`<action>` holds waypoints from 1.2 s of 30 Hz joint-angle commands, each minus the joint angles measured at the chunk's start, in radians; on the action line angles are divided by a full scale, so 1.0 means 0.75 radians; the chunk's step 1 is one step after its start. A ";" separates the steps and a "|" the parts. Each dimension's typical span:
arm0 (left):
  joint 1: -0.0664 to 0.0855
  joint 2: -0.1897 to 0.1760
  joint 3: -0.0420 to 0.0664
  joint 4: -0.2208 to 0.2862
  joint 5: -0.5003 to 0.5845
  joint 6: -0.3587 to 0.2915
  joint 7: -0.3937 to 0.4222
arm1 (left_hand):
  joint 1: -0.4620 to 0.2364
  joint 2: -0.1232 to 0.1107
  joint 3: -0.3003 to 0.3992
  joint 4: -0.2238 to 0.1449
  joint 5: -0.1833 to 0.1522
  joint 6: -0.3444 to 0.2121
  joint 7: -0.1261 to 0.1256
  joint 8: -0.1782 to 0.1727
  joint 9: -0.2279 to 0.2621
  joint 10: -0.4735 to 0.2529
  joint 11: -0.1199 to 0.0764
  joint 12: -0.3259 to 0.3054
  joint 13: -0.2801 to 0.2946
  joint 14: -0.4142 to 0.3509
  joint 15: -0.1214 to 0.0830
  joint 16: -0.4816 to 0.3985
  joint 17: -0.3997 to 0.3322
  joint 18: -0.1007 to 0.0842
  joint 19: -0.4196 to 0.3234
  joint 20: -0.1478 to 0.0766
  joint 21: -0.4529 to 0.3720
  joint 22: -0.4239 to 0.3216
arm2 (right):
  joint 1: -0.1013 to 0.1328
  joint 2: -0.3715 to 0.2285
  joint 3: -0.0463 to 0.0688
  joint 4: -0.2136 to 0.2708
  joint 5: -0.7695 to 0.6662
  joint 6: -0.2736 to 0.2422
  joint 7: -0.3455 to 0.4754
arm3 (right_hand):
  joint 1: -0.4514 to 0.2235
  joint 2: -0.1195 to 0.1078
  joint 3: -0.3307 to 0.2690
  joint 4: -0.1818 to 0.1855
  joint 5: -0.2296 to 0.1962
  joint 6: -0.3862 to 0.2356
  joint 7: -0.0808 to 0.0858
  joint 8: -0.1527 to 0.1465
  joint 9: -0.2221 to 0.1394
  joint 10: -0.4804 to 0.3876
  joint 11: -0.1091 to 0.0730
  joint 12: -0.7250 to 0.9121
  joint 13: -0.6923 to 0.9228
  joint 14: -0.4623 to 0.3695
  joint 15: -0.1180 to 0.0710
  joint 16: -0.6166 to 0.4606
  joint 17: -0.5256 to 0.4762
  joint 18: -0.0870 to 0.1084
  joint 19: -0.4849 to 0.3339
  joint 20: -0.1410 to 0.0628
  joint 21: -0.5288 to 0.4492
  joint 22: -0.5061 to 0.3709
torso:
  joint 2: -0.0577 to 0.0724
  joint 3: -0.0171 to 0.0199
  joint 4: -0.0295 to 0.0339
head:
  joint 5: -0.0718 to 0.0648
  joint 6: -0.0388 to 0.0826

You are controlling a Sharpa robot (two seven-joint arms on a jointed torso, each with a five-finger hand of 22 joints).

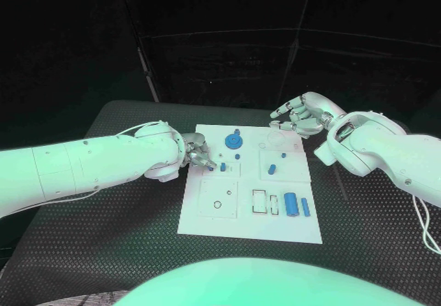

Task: Assemble the parts on the task board

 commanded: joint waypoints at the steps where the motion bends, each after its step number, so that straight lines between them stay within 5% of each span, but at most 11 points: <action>1: -0.005 0.004 -0.004 0.003 -0.004 0.041 -0.006 | 0.001 0.004 0.168 -0.159 0.004 -0.003 -0.010 0.007 -0.001 0.006 -0.002 0.001 -0.001 0.136 -0.010 0.004 0.351 0.003 0.008 0.000 0.000 -0.001 | 0.002 0.001 0.000 0.001 0.004 0.007 0.012 | -0.005 0.004 0.001 0.007 0.005 0.005 -0.005 0.007 -0.002 -0.002 -0.009 -0.004 0.000 0.081 -0.010 -0.008 0.084 0.009 -0.009 0.001 -0.006 -0.002 | 0.000 0.0004 -0.0008 | -0.001 0.000; 36: -0.003 0.007 -0.004 -0.018 0.011 0.081 -0.017 | 0.001 -0.001 0.181 -0.162 0.004 -0.003 -0.011 0.010 0.001 0.008 -0.003 0.004 0.002 0.136 -0.010 0.004 0.351 0.003 0.008 0.000 0.001 0.001 | 0.000 0.007 0.000 -0.002 0.006 0.011 0.013 | -0.005 0.004 0.001 0.007 0.005 0.005 -0.005 0.007 -0.002 -0.002 -0.009 -0.004 0.000 0.081 -0.010 -0.008 0.084 0.009 -0.009 0.001 -0.006 -0.002 | 0.000 0.0004 -0.0001 | -0.002 0.000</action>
